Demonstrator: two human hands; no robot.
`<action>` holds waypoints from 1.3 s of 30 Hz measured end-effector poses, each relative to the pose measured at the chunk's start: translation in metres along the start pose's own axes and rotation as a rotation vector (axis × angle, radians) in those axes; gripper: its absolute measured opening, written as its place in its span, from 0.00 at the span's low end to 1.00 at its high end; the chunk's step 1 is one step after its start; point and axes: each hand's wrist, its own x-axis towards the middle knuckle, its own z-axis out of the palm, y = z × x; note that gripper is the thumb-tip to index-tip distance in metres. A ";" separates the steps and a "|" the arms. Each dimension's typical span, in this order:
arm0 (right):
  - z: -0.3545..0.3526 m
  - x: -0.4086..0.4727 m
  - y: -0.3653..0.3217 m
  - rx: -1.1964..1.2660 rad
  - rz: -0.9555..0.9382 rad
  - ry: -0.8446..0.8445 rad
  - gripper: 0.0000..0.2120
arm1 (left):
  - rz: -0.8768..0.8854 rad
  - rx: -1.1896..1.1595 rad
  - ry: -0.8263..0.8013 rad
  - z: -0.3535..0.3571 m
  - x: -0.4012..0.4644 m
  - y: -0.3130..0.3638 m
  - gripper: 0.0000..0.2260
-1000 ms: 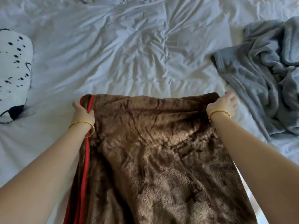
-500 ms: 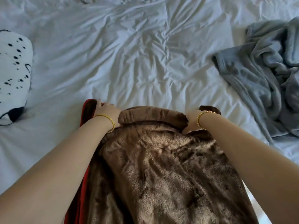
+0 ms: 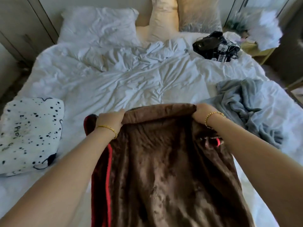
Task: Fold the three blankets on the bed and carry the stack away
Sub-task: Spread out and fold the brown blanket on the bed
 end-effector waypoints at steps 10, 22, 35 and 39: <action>-0.047 -0.018 -0.028 -0.366 0.033 0.249 0.13 | -0.025 0.243 0.065 -0.067 0.019 -0.021 0.24; 0.081 -0.063 0.071 -0.534 -0.131 0.249 0.21 | 0.361 -0.016 -0.348 0.051 -0.050 0.045 0.11; 0.126 0.002 0.144 0.387 0.352 0.043 0.06 | -0.127 -0.347 -0.467 0.132 -0.041 0.092 0.16; 0.129 0.033 0.153 0.516 0.442 -0.163 0.32 | -0.205 -0.311 -0.043 0.134 -0.015 0.123 0.17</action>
